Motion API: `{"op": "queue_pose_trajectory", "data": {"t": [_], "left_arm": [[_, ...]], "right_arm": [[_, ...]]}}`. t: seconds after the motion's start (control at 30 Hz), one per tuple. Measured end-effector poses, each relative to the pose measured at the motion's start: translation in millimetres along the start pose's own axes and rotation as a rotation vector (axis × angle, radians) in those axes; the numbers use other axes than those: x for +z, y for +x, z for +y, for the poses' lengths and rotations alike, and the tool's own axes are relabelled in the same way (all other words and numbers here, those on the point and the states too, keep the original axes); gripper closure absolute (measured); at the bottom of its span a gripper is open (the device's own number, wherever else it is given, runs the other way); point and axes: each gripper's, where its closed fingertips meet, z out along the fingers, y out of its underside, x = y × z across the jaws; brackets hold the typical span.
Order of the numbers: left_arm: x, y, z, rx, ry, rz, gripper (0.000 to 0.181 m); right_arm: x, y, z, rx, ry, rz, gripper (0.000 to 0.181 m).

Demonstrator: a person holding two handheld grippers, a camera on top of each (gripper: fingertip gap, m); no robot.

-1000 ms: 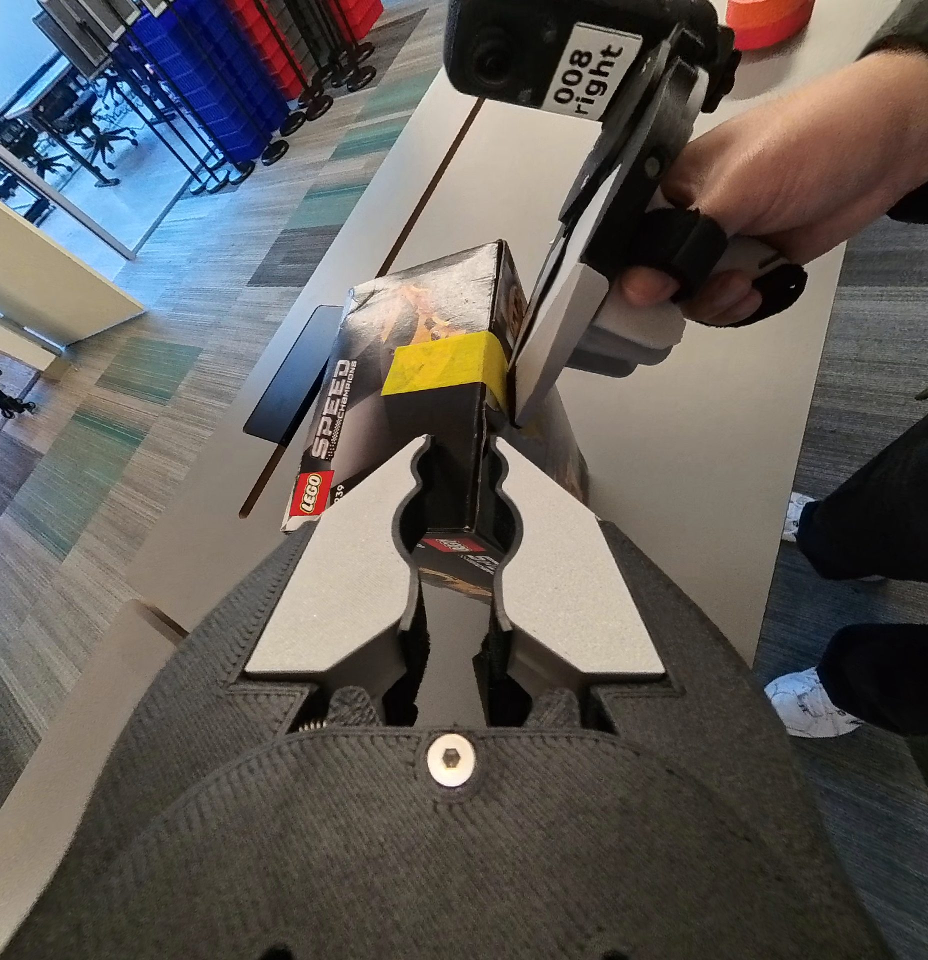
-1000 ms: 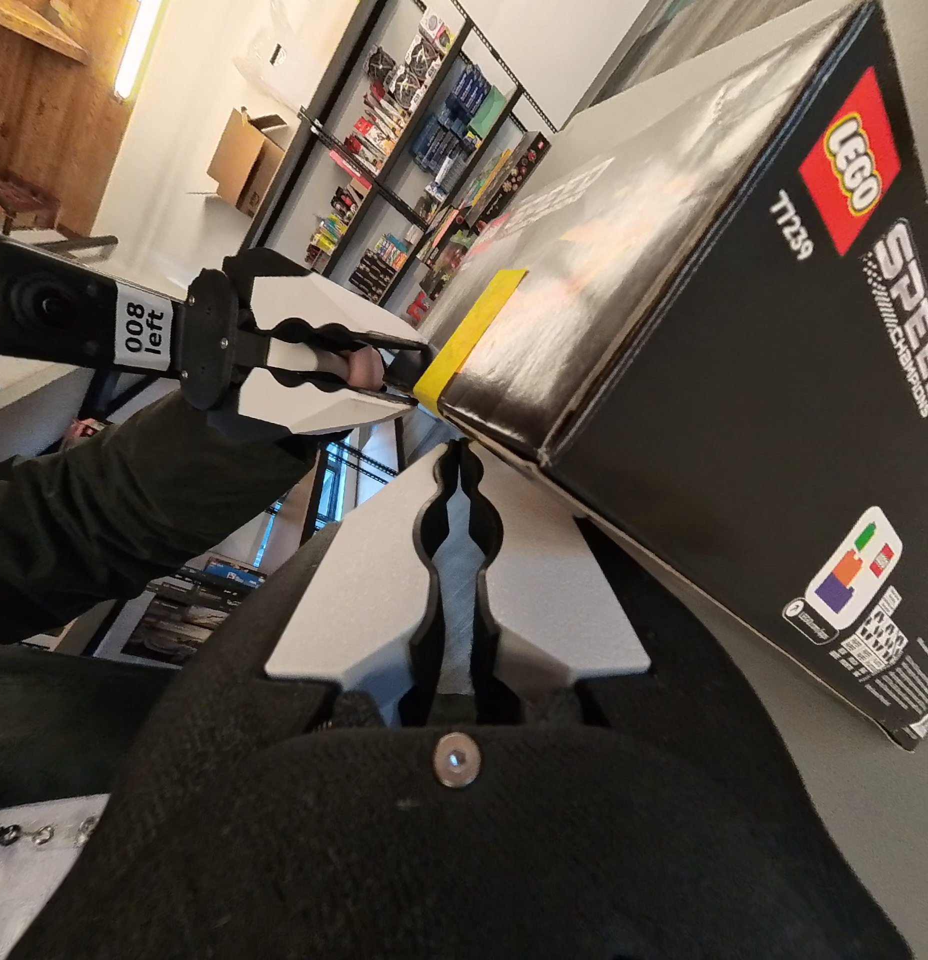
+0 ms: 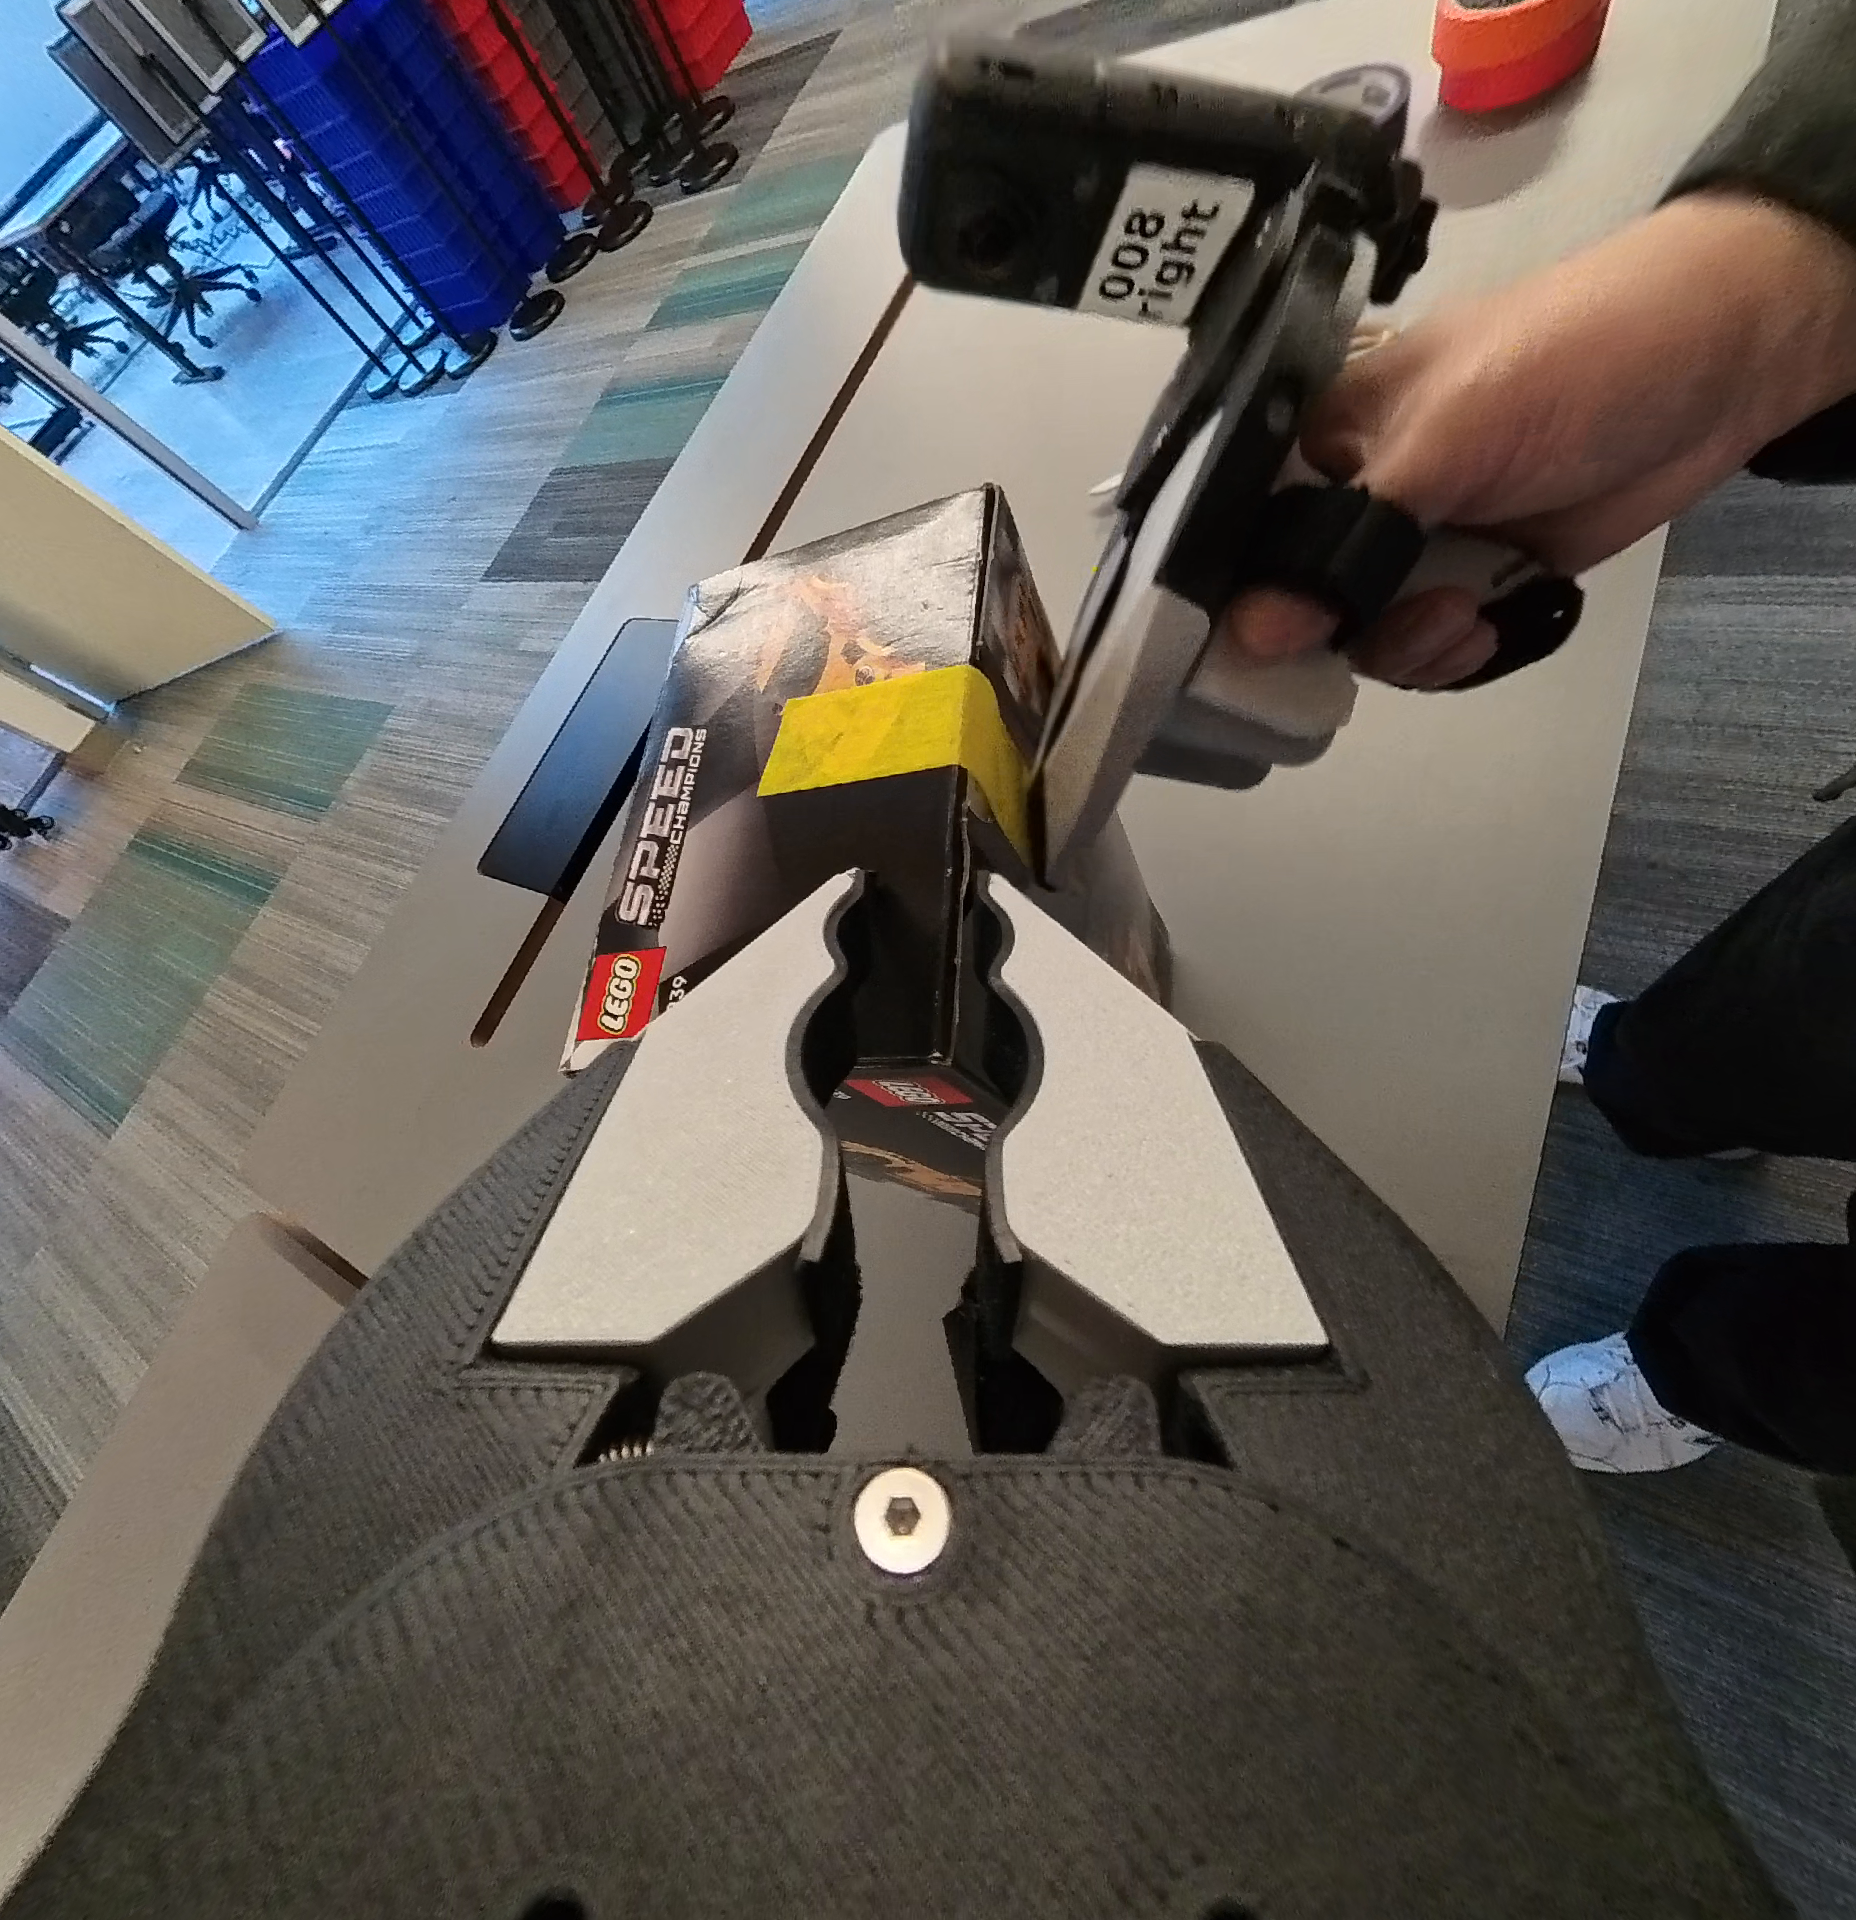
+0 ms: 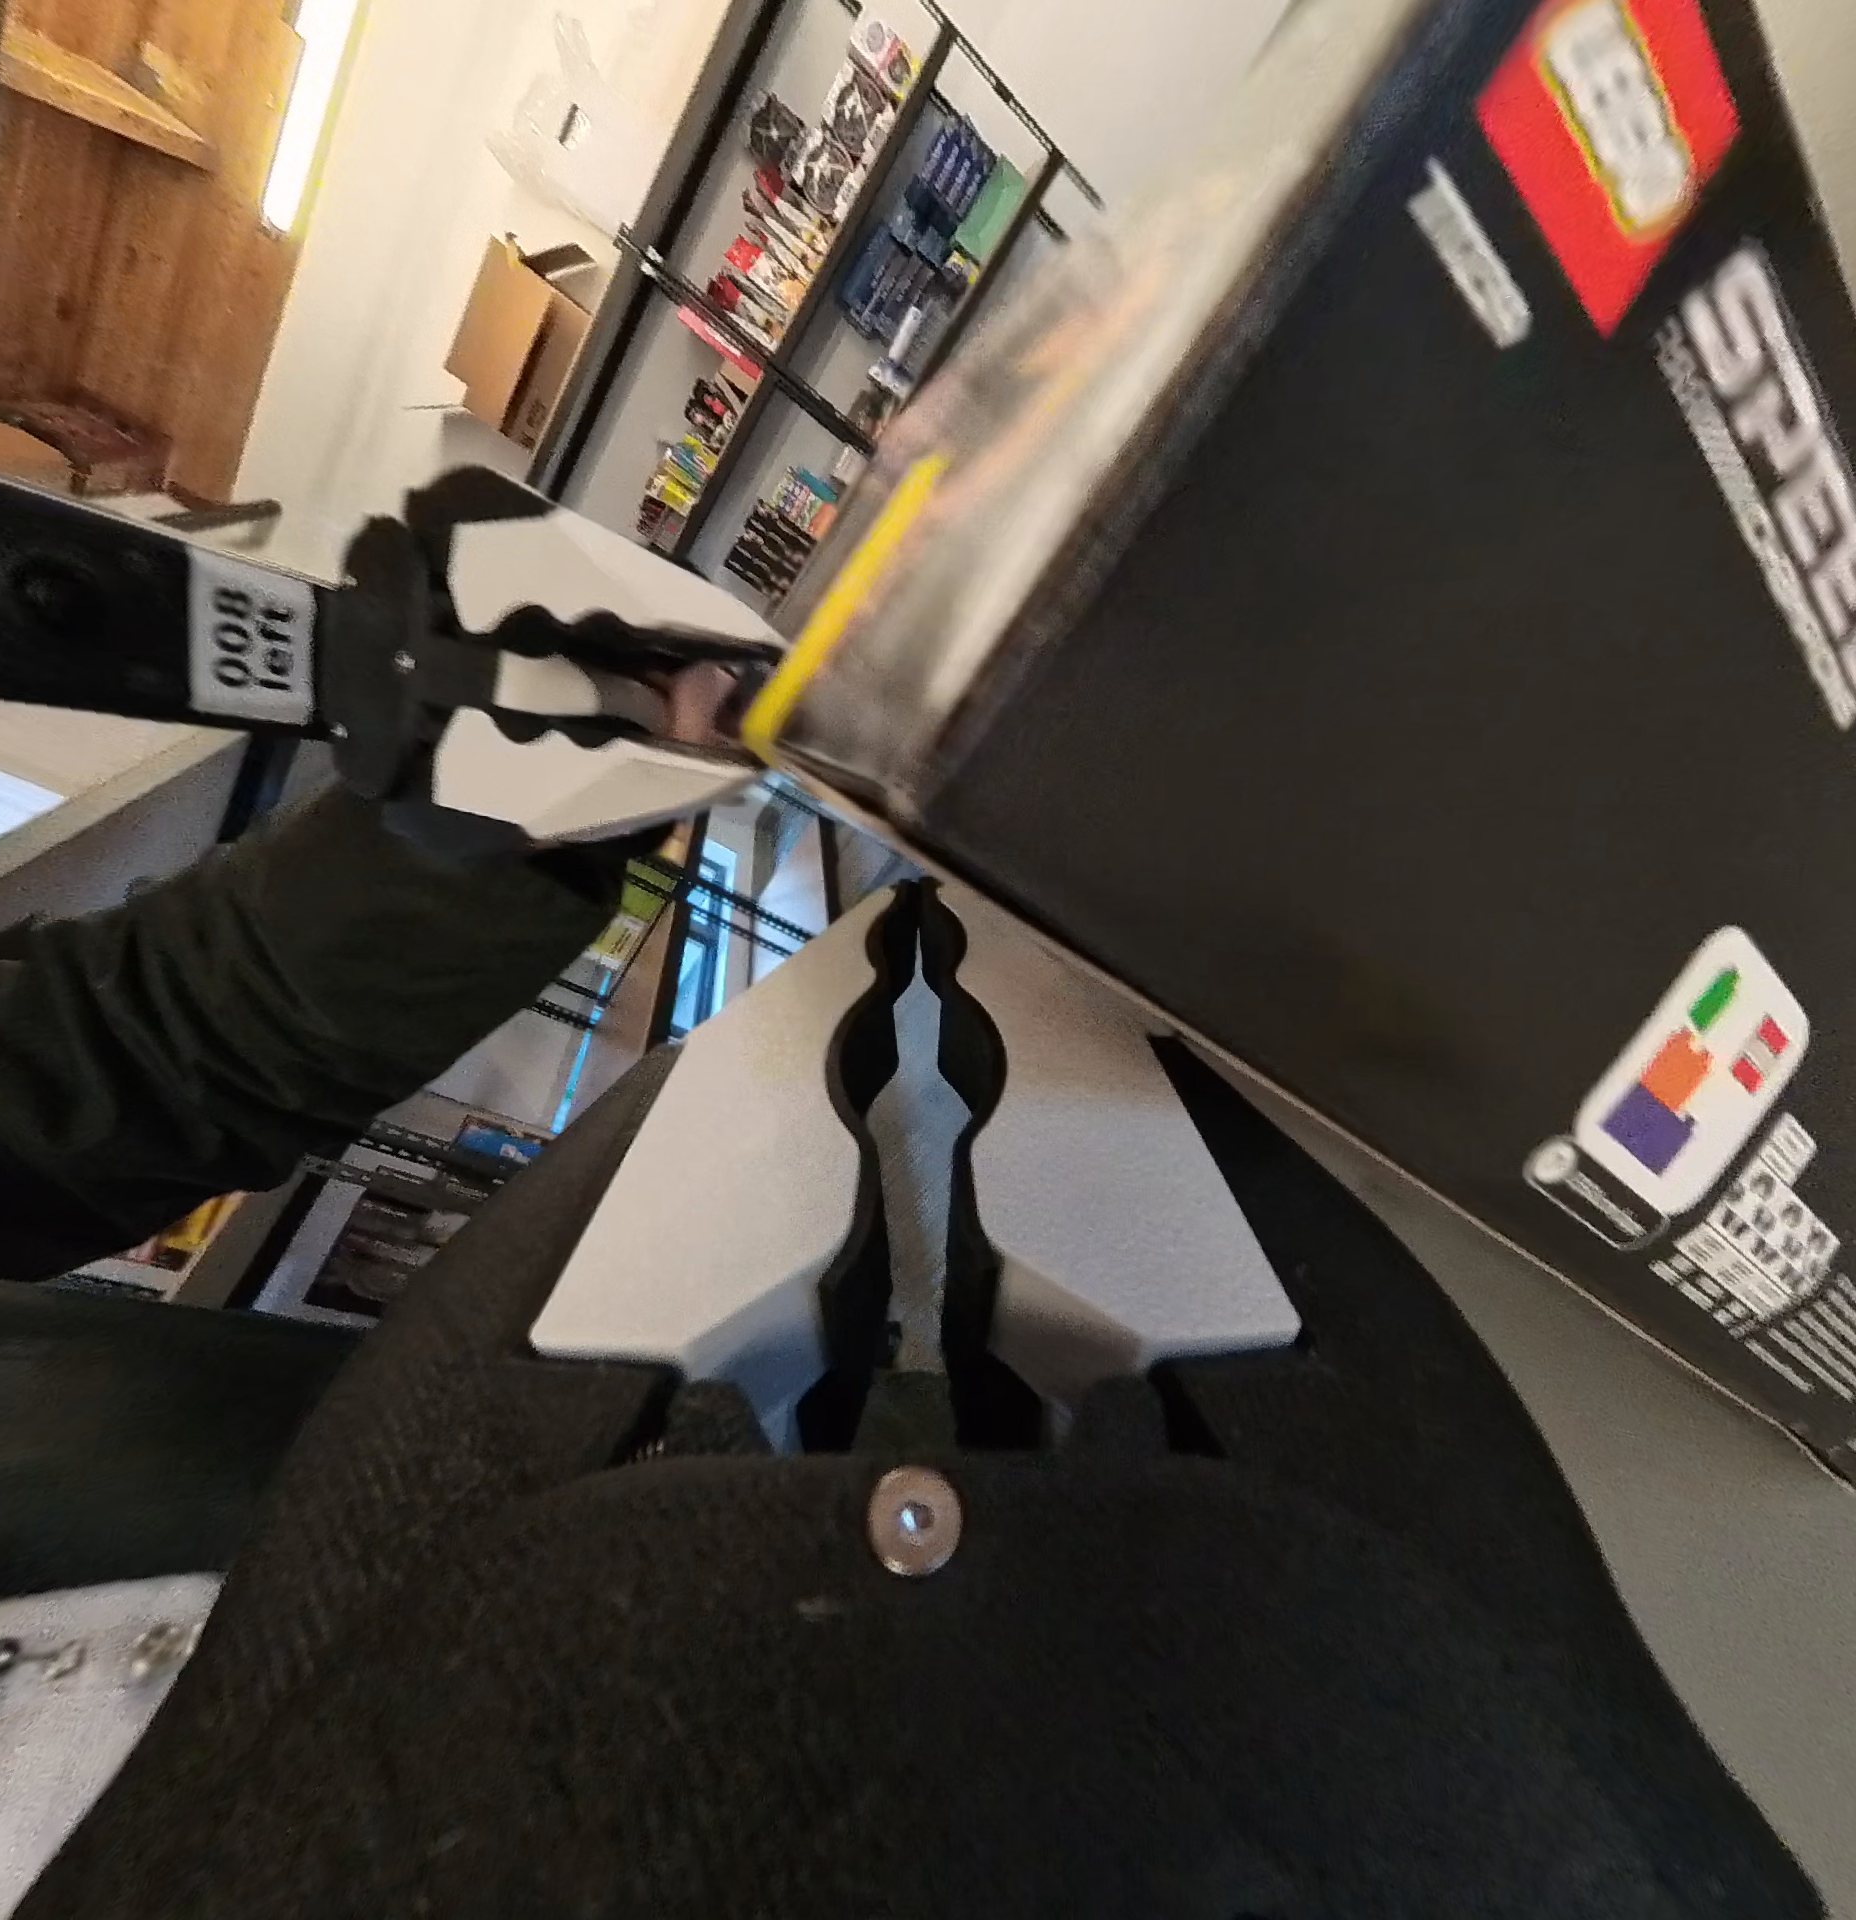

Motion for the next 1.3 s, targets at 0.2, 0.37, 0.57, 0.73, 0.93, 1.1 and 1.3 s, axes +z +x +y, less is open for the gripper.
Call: {"op": "queue_pose_trajectory", "data": {"t": [0.2,0.37,0.57,0.73,0.93,1.1,1.3], "left_arm": [[0,2,0,0.007,-0.002,0.003,0.165],[3,1,-1,0.008,0.005,0.002,0.165],[2,1,-2,0.016,-0.001,0.005,0.165],[3,0,-2,0.008,0.003,0.003,0.166],[4,0,-3,0.012,0.007,0.003,0.166],[4,0,-3,0.010,0.012,0.007,0.166],[5,0,-3,0.018,0.005,0.007,0.166]], "right_arm": [[-6,-9,-10,-0.063,0.004,-0.008,0.181],[-13,-23,-29,-0.038,0.043,-0.057,0.181],[-11,-18,-25,0.039,0.063,-0.070,0.181],[-9,-20,-29,-0.052,0.039,0.002,0.181],[-22,-17,-37,0.034,0.086,0.010,0.181],[-13,-15,-31,0.051,0.064,0.000,0.181],[-15,-12,-31,-0.057,0.033,0.052,0.181]]}}
